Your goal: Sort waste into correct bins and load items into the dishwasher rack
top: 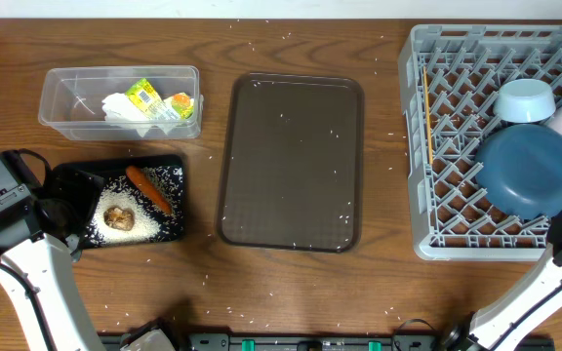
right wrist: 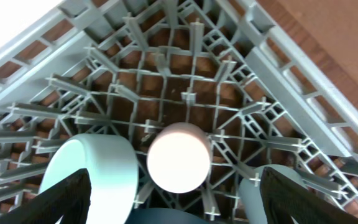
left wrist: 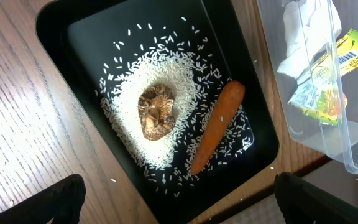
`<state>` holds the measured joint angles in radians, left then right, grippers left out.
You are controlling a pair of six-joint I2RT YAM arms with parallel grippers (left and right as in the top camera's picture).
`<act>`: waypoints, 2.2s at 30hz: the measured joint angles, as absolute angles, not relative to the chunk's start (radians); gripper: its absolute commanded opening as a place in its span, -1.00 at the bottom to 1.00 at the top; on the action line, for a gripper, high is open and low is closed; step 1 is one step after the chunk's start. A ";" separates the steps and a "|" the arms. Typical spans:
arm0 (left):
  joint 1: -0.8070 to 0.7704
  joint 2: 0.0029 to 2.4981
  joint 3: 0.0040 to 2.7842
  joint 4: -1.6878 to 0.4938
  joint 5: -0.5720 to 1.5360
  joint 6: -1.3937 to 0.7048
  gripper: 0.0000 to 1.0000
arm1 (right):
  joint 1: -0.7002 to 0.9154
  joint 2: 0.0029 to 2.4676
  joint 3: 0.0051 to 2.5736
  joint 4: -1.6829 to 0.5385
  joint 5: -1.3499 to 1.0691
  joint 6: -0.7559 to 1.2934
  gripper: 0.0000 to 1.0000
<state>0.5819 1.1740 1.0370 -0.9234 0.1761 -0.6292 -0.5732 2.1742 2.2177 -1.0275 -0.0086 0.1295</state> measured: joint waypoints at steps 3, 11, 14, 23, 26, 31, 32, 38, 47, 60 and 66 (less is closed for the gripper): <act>0.582 1.174 1.037 -0.923 0.176 -0.629 0.96 | -0.558 2.174 2.218 -1.037 -0.010 0.129 0.53; 0.582 1.174 1.037 -0.923 0.176 -0.629 0.96 | -0.499 2.139 2.215 -1.058 -0.061 0.130 0.55; 0.582 1.174 1.037 -0.923 0.176 -0.629 0.96 | -0.450 2.054 2.212 -1.054 -0.117 0.137 0.63; 0.582 1.174 1.037 -0.924 0.176 -0.629 0.96 | -0.284 1.651 2.231 -1.315 -0.229 0.204 0.87; 0.582 1.174 1.037 -0.924 0.176 -0.629 0.95 | -0.247 1.594 2.237 -1.486 -0.236 0.215 0.92; 0.582 1.174 1.037 -0.924 0.176 -0.629 0.96 | -0.190 1.590 2.220 -1.692 -0.226 0.223 0.98; 0.582 1.174 1.037 -0.923 0.176 -0.629 0.96 | -0.179 1.586 2.208 -1.692 -0.225 0.223 0.99; 0.582 1.174 1.037 -0.923 0.176 -0.629 0.96 | -0.102 1.481 2.043 -1.686 -0.215 0.224 0.98; 0.582 1.174 1.037 -0.921 0.175 -0.629 0.96 | -0.034 1.182 1.637 -1.559 -0.217 0.242 0.98; 0.582 1.174 1.037 -0.923 0.176 -0.629 0.96 | -0.033 0.965 1.196 -1.359 -0.213 0.271 0.99; 0.582 1.174 1.037 -0.923 0.176 -0.629 0.96 | -0.033 0.986 1.168 -1.357 -0.213 0.271 0.99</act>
